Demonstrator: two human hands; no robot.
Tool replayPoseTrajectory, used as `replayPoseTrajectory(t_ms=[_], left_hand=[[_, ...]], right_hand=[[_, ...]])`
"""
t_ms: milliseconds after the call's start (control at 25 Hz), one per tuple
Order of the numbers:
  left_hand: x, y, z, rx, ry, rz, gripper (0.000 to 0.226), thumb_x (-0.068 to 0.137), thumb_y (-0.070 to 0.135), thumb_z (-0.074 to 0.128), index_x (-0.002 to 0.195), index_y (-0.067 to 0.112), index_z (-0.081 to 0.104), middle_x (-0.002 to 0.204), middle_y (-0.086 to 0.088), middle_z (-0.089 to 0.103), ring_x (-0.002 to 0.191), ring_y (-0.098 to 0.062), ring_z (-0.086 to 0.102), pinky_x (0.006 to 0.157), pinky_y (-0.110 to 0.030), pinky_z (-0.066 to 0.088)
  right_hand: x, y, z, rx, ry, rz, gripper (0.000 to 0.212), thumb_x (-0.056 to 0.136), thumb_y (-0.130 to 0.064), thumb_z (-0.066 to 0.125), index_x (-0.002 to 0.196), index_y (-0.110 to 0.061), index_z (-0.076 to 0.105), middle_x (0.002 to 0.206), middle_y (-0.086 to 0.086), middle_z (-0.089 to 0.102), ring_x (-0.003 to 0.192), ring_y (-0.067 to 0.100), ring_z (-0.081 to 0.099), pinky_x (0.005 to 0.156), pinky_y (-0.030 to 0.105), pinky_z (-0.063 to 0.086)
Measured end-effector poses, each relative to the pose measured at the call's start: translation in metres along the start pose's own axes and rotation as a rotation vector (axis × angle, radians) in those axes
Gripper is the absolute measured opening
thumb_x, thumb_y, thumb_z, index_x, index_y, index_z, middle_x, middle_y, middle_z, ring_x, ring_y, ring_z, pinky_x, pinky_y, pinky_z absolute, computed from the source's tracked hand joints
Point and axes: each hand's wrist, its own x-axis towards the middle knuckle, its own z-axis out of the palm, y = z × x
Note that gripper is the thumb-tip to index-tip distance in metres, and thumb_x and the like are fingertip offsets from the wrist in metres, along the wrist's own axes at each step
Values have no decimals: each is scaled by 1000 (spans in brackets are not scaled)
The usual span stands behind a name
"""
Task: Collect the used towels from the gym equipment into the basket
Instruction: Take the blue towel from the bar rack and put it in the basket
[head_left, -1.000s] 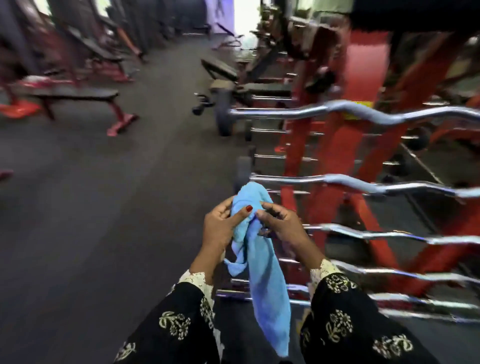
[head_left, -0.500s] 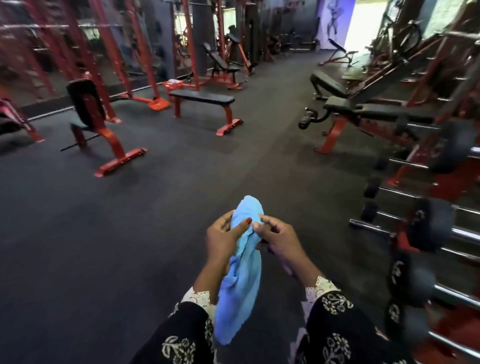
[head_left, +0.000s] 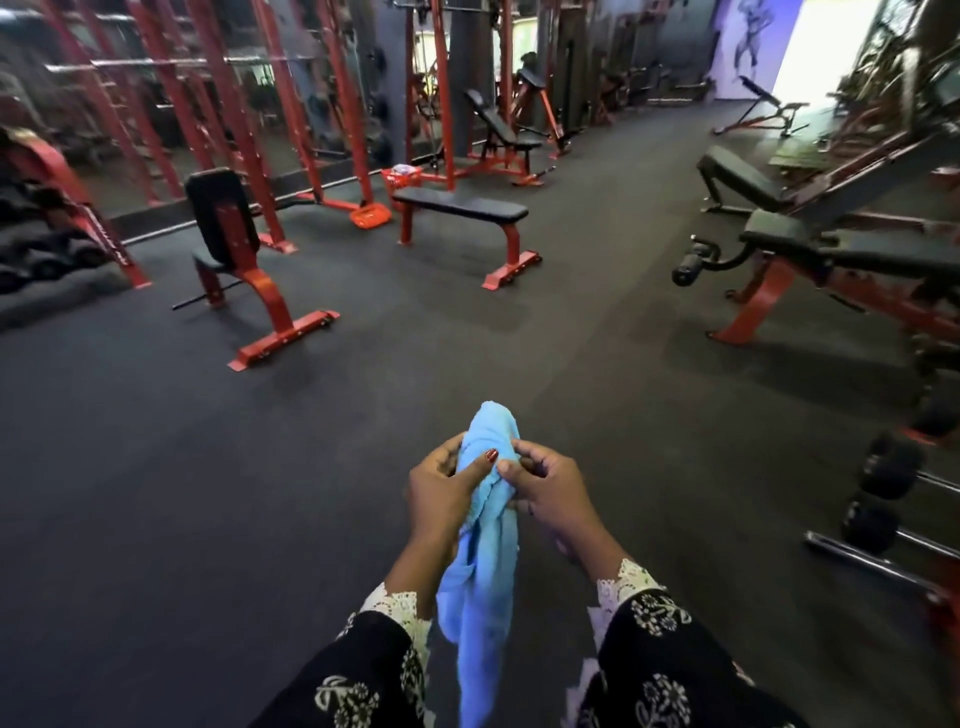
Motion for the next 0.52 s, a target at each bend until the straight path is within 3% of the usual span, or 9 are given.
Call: replayPoseTrajectory(t_ms=[200, 320, 520], left_hand=[[130, 27, 65, -52, -33, -9, 36, 78, 8, 77, 113, 8, 68, 100, -11, 75, 95, -28, 72, 85, -42, 59], [210, 28, 104, -74, -69, -22, 33, 77, 8, 77, 109, 11, 69, 101, -12, 75, 98, -30, 71, 88, -45, 57], [350, 15, 173, -45, -123, -1, 38, 76, 7, 78, 113, 6, 68, 95, -7, 76, 87, -20, 73, 76, -32, 60]], right_hand=[[130, -54, -25, -26, 54, -51, 50, 84, -13, 73, 131, -7, 57, 111, 10, 72, 95, 21, 72, 77, 34, 58], [209, -74, -45, -58, 108, -84, 50, 82, -17, 75, 129, -10, 59, 114, 11, 71, 103, 26, 69, 89, 41, 56], [351, -90, -85, -64, 221, -109, 47, 78, -13, 78, 123, -9, 63, 107, 16, 72, 97, 30, 70, 91, 48, 56]])
